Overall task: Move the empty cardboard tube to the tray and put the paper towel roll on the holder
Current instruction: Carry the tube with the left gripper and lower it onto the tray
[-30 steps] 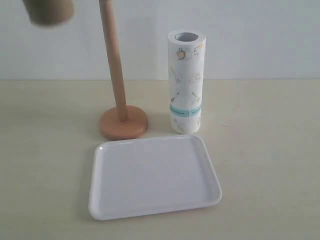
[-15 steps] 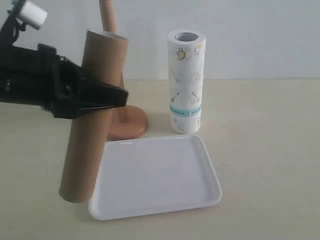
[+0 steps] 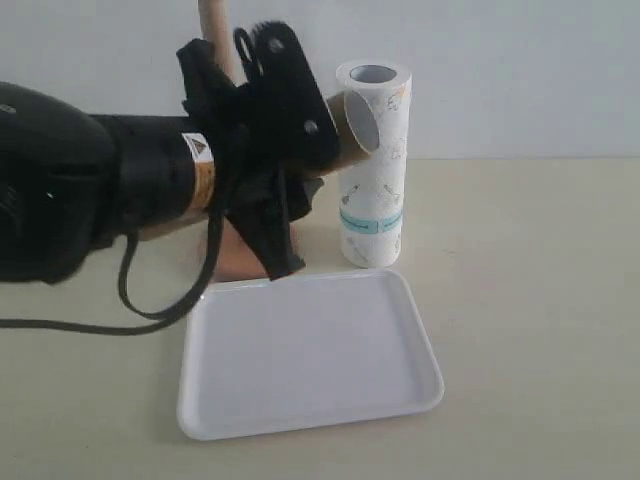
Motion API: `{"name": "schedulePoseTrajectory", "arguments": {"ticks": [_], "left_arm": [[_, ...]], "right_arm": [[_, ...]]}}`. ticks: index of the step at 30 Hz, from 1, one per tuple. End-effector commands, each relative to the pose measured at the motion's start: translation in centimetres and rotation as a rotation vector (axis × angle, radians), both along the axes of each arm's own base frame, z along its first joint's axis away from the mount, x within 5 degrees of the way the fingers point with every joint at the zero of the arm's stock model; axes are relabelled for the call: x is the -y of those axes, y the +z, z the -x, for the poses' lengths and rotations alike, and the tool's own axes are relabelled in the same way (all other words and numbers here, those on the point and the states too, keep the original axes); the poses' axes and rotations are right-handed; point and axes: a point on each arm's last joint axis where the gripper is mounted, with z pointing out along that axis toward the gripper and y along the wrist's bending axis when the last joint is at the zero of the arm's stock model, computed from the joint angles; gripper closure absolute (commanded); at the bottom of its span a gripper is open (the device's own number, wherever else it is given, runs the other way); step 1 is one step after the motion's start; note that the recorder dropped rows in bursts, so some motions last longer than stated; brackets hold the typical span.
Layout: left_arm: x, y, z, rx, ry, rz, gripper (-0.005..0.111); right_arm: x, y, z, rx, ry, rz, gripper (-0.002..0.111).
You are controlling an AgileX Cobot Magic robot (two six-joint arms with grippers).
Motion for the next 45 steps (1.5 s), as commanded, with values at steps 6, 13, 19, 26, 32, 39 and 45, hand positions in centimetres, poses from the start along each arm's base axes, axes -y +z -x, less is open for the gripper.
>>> {"name": "schedulePoseTrajectory", "arguments": {"ticks": [6, 13, 19, 26, 32, 39, 45], "left_arm": [[2.5, -2.6, 0.5, -0.576, 0.205, -0.271, 0.103], [5.5, -2.0, -1.7, -0.577, 0.141, -0.336, 0.103], [7.7, -4.2, -3.1, -0.629, 0.099, -0.410, 0.103], [9.5, -9.1, -3.8, -0.760, 0.030, -0.527, 0.103], [9.5, -10.7, -5.3, -0.856, 0.065, -0.430, 0.103], [9.2, -10.8, -6.7, -0.859, 0.084, -0.349, 0.103], [9.2, -10.8, -6.7, -0.854, 0.076, -0.350, 0.103]], "right_arm": [[0.0, 0.1, 0.0, 0.009, 0.000, 0.000, 0.107], [0.0, 0.1, 0.0, 0.009, 0.000, 0.000, 0.107], [0.0, 0.1, 0.0, 0.009, 0.000, 0.000, 0.107], [0.0, 0.1, 0.0, 0.009, 0.000, 0.000, 0.107], [0.0, 0.1, 0.0, 0.009, 0.000, 0.000, 0.107], [0.0, 0.1, 0.0, 0.009, 0.000, 0.000, 0.107], [0.0, 0.1, 0.0, 0.009, 0.000, 0.000, 0.107]]}}
